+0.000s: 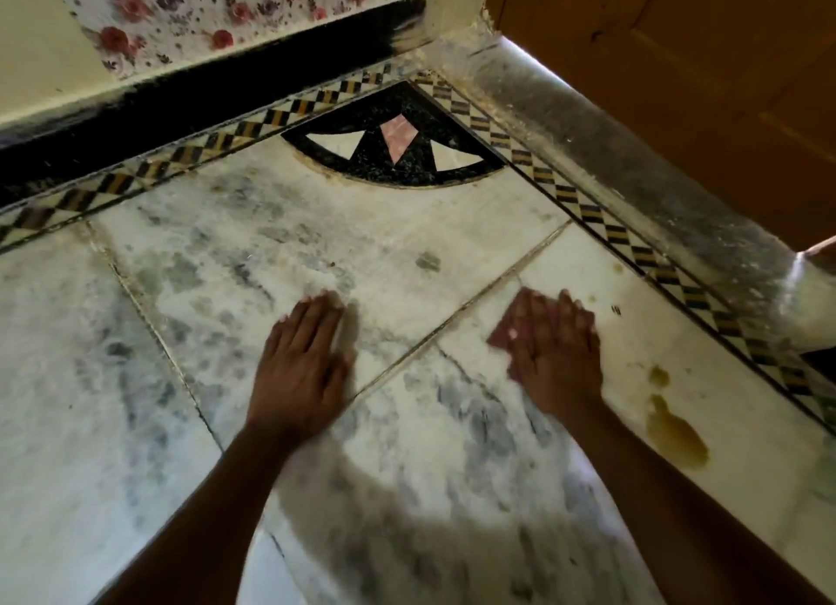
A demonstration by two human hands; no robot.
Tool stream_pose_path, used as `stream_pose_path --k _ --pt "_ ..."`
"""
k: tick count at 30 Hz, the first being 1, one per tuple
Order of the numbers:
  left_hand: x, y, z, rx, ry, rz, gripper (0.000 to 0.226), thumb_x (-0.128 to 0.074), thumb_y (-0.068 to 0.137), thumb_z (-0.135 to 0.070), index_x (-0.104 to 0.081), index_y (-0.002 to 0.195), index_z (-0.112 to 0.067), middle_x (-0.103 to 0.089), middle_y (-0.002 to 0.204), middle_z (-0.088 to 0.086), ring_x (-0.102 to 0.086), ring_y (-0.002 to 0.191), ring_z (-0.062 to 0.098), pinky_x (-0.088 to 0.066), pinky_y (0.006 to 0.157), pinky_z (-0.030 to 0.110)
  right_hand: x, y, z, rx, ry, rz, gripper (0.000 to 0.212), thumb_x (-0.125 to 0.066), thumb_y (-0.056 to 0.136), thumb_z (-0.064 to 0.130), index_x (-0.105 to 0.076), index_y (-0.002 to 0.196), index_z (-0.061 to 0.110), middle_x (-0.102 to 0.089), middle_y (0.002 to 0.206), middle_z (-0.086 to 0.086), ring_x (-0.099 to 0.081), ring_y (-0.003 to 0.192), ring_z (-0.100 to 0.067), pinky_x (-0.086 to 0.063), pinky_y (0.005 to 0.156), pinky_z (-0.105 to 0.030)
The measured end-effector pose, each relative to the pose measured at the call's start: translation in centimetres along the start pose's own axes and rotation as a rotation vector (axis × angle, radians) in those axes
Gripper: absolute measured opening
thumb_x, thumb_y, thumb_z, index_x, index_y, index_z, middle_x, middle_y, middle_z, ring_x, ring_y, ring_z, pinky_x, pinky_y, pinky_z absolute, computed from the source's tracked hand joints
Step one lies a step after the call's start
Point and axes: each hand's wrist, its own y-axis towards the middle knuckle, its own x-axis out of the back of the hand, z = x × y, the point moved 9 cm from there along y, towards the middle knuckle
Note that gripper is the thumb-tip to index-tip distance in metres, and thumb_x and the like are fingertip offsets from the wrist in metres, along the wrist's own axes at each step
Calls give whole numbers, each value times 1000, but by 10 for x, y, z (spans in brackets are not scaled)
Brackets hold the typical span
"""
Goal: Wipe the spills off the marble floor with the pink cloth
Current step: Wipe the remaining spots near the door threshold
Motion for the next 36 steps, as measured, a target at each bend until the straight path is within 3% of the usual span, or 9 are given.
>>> stream_pose_path --k 3,9,13,17,23,26,30,34,36 --pt "-32 2 -64 -51 -73 22 70 -40 105 -49 -28 170 -24 -23 179 1 -21 166 23 -22 131 47 0 60 11 -174 82 60 81 -40 107 59 -3 172 28 1 178 -25 0 165 -47 0 133 -62" --pt "-55 11 -110 58 -3 -45 64 -38 105 -47 -39 165 -27 -27 178 0 -29 164 24 -29 129 49 -11 14 33 504 -55 -29 64 -24 108 59 -17 169 43 -17 179 -13 -17 165 -36 -17 130 -53" --pt "-61 11 -107 57 -13 -60 63 -41 106 -48 -38 166 -28 -23 179 -2 -27 165 23 -29 128 49 3 59 -48 60 -12 -55 65 -34 106 59 -19 168 43 -21 177 -16 -23 160 -43 -26 128 -60" --pt "-69 13 -103 50 0 -104 64 -43 105 -49 -37 166 -31 -23 179 -5 -27 165 21 -32 124 48 1 141 -23 -242 56 25 81 -37 107 63 6 170 35 10 179 -20 8 164 -47 5 132 -65" --pt "-63 12 -105 68 -12 -92 65 -48 103 -46 -39 165 -30 -22 179 -5 -29 164 21 -34 122 48 1 85 24 444 -78 59 72 -24 104 64 -12 171 38 -5 181 -12 -2 166 -41 -13 133 -61" --pt "-67 13 -104 63 -7 -104 65 -45 104 -49 -35 167 -33 -19 180 -8 -24 165 17 -29 125 45 4 114 -43 157 -202 159 95 -48 97 67 -7 172 25 -8 180 -15 -6 164 -48 -21 130 -65" --pt "-79 14 -98 62 8 -106 66 -44 103 -51 -34 167 -35 -18 180 -9 -21 166 15 -26 125 44 29 193 -9 -144 134 77 75 -41 106 57 -25 169 19 -18 177 -16 -13 163 -44 -13 130 -67" --pt "-77 13 -99 63 20 -104 65 -46 102 -50 -39 165 -33 -19 180 -9 -22 166 16 -28 123 43 4 154 56 505 -176 62 103 -67 99 52 -3 171 15 11 176 -20 1 161 -57 -7 128 -75" --pt "-75 13 -100 64 18 -95 65 -47 103 -50 -38 165 -33 -18 180 -8 -22 166 16 -27 123 42 -3 106 26 616 -158 26 90 -47 105 58 6 170 27 8 178 -17 3 164 -48 -12 131 -70"
